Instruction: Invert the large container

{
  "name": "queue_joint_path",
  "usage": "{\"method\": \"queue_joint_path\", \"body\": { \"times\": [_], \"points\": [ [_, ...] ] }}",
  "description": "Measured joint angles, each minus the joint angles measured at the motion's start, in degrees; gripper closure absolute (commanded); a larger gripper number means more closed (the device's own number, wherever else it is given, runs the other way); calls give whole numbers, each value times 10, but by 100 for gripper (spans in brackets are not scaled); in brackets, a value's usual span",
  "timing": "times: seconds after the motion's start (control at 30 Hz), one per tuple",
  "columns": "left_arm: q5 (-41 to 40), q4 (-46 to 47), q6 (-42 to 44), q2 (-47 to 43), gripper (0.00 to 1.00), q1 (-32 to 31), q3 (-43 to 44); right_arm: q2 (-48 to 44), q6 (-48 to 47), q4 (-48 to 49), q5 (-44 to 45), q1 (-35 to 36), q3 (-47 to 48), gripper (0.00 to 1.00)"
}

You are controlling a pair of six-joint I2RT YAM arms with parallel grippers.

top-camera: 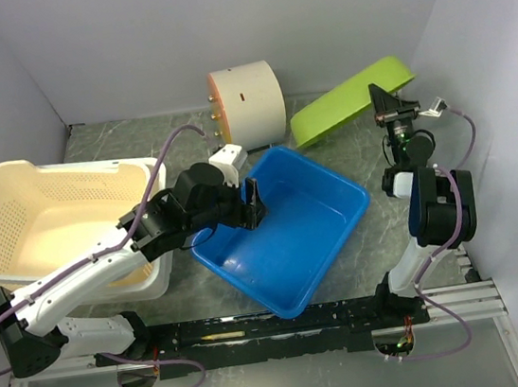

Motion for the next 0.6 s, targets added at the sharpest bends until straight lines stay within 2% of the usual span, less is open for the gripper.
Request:
{"method": "queue_joint_path", "body": {
  "times": [0.3,0.47,0.6],
  "points": [
    [1,15,-3,31,25,-7,0,-31,18,4,56,-21,-108,98],
    [5,15,-3,44,24,-10,0,-55,31,4,50,-47,-176,69],
    [7,17,-4,44,24,-11,0,-55,31,2,35,-65,-221,61]
  ]
}}
